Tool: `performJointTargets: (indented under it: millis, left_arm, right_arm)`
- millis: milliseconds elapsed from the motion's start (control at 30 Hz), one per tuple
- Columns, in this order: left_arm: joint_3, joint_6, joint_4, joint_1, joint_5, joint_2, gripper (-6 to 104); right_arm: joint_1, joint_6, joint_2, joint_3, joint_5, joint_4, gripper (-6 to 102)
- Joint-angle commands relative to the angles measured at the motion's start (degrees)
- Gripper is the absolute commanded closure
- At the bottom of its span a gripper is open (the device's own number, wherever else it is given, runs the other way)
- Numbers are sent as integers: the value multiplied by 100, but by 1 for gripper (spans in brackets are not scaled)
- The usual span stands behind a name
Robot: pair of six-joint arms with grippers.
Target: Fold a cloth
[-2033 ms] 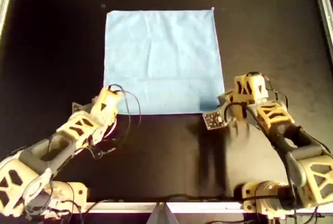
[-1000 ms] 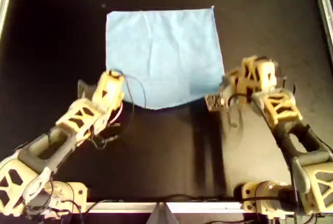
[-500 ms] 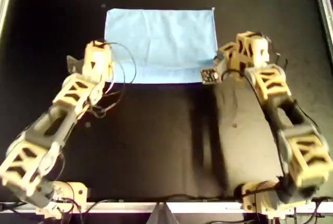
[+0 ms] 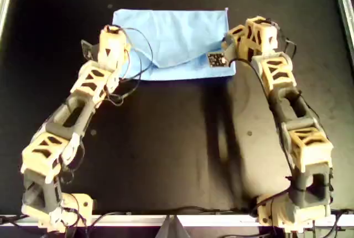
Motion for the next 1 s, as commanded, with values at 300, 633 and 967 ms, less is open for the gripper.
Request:
performJointTargets:
  millis: [300,633,967]
  left_arm:
    - [-1960,53,-132,308,18,-976,98]
    - [-3841,53,-132,308,18,-2373,98]
    - [-4482,53,-132,387,-18,-2795,98]
  right_arm:
    - [-79,-35,-1055,-2250,9,-18,95]
    - [-316,-44,-2145,-3771,-44,-18,95]
    - [-299,-35,-2751,-4518,-79,-18,95]
